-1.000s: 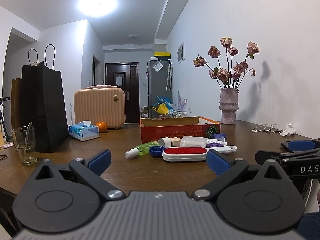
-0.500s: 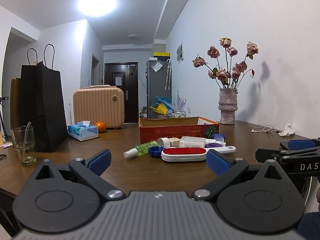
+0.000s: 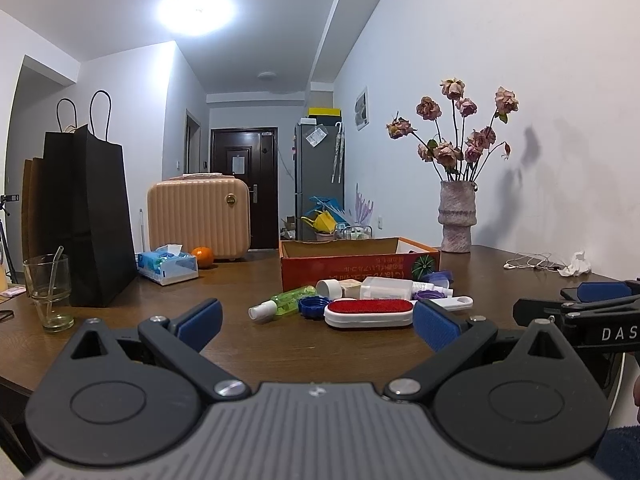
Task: Organize rigid objects
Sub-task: 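Reach the left gripper to the red-and-white lint brush and grasp it, then carry the lint brush into the cardboard box and open the left gripper, then withdraw the left gripper from the box toward the blue bottle cap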
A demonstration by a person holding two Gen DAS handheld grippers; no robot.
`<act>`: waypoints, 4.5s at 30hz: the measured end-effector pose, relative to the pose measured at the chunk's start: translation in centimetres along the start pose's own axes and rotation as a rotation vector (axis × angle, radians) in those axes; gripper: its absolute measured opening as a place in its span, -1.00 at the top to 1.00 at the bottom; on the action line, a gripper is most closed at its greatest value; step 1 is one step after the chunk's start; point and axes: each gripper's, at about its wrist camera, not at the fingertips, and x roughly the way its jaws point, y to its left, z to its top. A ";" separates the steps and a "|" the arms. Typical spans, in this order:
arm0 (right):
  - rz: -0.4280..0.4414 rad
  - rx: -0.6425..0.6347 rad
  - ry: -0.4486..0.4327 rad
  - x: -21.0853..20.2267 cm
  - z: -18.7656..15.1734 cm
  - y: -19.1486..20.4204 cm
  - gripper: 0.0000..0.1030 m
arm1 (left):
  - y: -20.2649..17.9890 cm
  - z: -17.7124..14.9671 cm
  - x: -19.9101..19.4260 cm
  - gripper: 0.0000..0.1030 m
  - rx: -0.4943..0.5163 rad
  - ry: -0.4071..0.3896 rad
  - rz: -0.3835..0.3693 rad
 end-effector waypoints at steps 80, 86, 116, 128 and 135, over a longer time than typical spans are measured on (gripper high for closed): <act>0.015 0.208 0.232 26.3 10.0 -13.8 0.81 | 2.7 7.6 29.3 0.05 -0.338 0.397 -0.255; 0.078 0.265 0.288 36.6 15.1 -15.9 0.81 | 3.9 11.7 38.0 0.05 -0.349 0.449 -0.218; 0.038 0.151 0.467 57.8 18.5 -16.0 0.44 | 6.6 11.5 59.0 -0.59 -0.213 0.568 -0.119; 0.080 -0.004 0.362 41.0 22.6 -16.1 -0.08 | 6.9 14.9 44.5 -0.89 -0.024 0.531 -0.067; 0.121 -0.055 0.238 29.7 21.3 -13.6 -0.32 | 6.5 13.8 33.4 -0.97 -0.019 0.446 -0.080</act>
